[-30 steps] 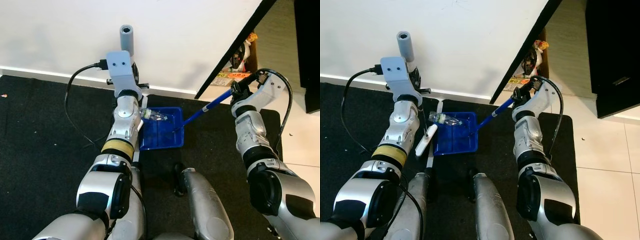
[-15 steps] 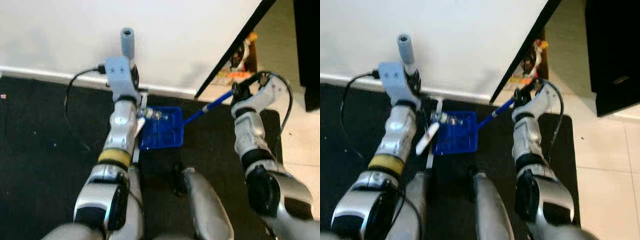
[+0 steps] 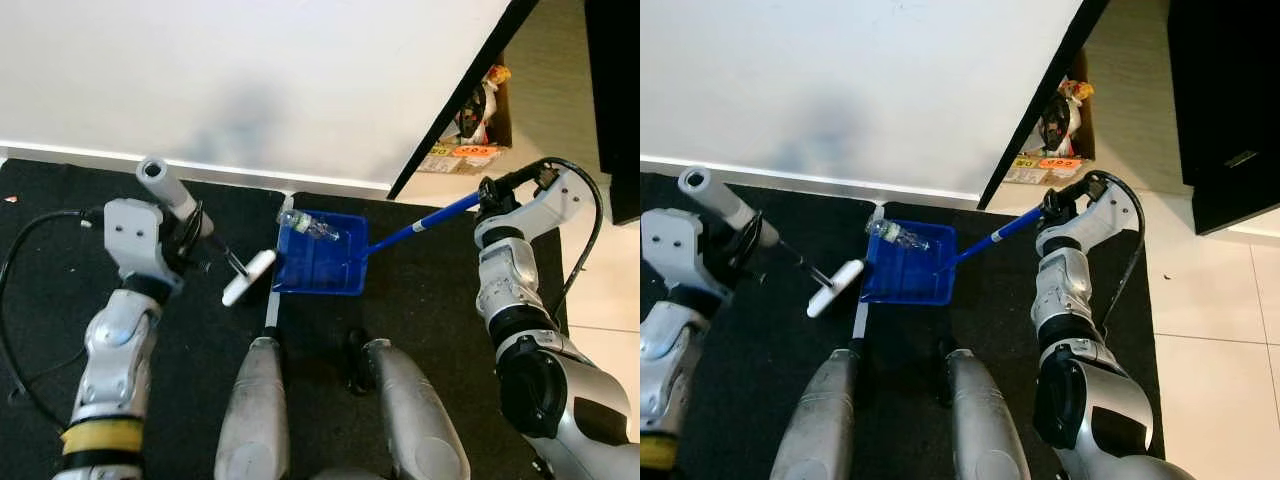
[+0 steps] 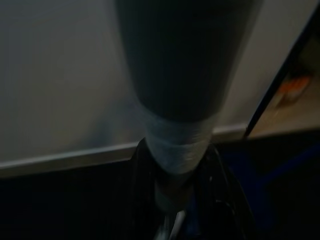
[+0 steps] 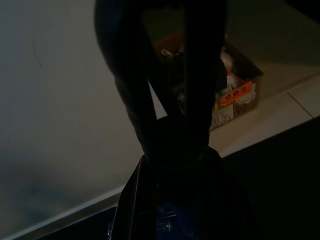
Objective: Sweep floor
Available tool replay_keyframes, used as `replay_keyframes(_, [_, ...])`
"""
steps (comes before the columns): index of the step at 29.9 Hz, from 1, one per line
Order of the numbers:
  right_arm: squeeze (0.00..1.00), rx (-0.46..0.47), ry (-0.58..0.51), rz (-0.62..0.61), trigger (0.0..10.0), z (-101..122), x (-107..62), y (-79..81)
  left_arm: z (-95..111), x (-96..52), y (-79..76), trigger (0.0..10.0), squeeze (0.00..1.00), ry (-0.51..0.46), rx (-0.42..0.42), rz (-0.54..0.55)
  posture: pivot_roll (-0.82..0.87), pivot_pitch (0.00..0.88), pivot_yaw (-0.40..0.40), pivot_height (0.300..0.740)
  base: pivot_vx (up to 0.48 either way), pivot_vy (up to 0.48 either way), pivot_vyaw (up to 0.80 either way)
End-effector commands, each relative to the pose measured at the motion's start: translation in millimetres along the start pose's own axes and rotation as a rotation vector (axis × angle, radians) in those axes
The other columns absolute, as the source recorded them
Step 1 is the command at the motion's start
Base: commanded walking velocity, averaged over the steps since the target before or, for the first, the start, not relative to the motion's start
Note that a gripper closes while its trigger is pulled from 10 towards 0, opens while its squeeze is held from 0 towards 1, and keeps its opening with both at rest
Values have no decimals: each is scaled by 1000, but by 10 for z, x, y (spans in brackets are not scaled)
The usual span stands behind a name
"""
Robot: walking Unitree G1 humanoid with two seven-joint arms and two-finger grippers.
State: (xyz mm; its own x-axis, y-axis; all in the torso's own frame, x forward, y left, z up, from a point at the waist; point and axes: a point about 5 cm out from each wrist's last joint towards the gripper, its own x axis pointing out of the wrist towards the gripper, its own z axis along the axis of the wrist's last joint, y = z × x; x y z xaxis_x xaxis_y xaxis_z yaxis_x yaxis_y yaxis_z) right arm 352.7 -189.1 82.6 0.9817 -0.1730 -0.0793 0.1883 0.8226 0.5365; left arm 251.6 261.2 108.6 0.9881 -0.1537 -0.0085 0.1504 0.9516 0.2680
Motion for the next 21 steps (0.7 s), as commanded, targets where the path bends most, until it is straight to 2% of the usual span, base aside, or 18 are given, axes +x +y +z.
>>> replay_keyframes(1, [0,94,85,4,10000,-215,-75,5,-224,-166,180,10000,0,139,61,83,146,247,-24,740,0,0,0])
replay_keyframes(4, [0,113,63,3,10000,-156,-57,-26,-354,-282,475,10000,0,239,83,309,141,231,-24,740,0,0,0])
replay_keyframes(6, [0,135,51,-4,10000,-134,-57,-56,-411,-333,563,10000,0,281,83,392,138,225,-23,740,0,0,0])
replay_keyframes(7, [0,135,51,-4,10000,-134,-57,-56,-411,-333,563,10000,0,281,83,392,138,225,-23,740,0,0,0])
replay_keyframes(8, [0,177,27,-2,10000,-84,-57,-114,-501,-420,658,10000,0,337,91,486,132,211,-18,740,0,0,0])
replay_keyframes(9, [0,194,17,0,10000,-63,-57,-137,-532,-455,691,10000,0,358,97,518,132,211,-18,740,0,0,0])
replay_keyframes(15, [0,236,-15,7,10000,38,-52,-238,-605,-480,699,10000,0,386,52,573,123,188,-10,740,0,0,0])
replay_keyframes(17, [0,248,-31,12,10000,103,-47,-292,-623,-408,619,10000,0,366,-5,549,117,181,-8,740,0,0,0])
replay_keyframes(18, [0,248,-31,12,10000,103,-47,-292,-623,-408,619,10000,0,366,-5,549,117,181,-8,740,0,0,0])
replay_keyframes(21, [0,263,-45,24,10000,168,-40,-334,-644,-294,482,10000,0,350,-51,502,106,165,-6,740,0,0,0])
